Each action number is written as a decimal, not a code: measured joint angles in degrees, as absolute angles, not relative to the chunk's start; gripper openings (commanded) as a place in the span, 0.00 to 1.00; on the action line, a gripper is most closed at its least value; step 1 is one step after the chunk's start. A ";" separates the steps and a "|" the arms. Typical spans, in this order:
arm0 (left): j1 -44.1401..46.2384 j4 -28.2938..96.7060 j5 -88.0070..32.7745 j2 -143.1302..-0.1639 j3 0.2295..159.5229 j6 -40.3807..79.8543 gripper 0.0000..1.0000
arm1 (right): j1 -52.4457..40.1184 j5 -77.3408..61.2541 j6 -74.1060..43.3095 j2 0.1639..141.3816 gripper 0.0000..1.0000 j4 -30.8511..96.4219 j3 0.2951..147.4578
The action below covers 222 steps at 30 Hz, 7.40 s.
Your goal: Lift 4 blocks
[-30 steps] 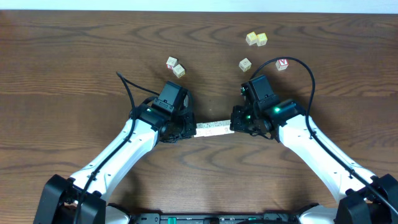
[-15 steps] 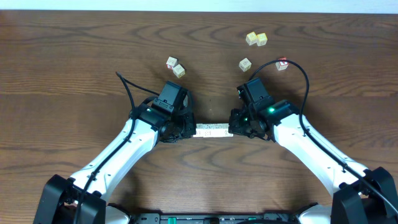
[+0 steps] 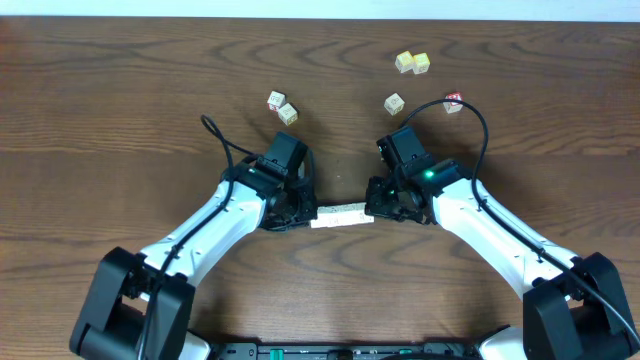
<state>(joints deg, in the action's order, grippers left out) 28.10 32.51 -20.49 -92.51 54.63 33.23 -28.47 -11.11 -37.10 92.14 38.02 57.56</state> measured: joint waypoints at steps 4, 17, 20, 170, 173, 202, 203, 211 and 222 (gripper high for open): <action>28.21 32.58 -20.47 -93.01 54.63 33.23 0.07 | -28.47 -11.00 -37.52 92.16 0.01 34.83 55.37; 29.61 31.46 -19.79 -94.85 54.63 33.91 0.07 | -28.47 -10.74 -38.68 92.27 0.01 29.89 49.80; 30.96 31.14 -18.31 -95.48 54.63 34.81 0.07 | -28.47 -10.63 -38.83 92.27 0.01 29.89 49.41; 15.09 68.14 8.56 -57.32 63.20 39.40 0.77 | 0.32 -10.44 -12.49 0.69 0.99 3.22 0.40; 15.09 68.14 9.45 -57.32 63.20 38.96 0.77 | 0.32 -10.44 -12.51 0.69 0.99 3.22 0.40; 1.17 32.47 -9.39 -18.83 31.16 10.37 0.77 | 0.32 -10.00 -12.49 0.67 0.99 3.25 0.40; 1.10 31.83 -9.87 -18.20 30.30 10.04 0.77 | 0.32 -10.00 -12.49 0.67 0.99 3.25 0.40; 0.95 10.50 -12.14 -8.38 18.22 9.19 0.77 | 0.32 -9.93 -12.49 0.69 0.99 3.25 0.40; -3.36 0.60 -11.46 -0.69 7.38 12.71 0.77 | 0.32 -9.80 -12.49 0.67 0.99 3.25 0.40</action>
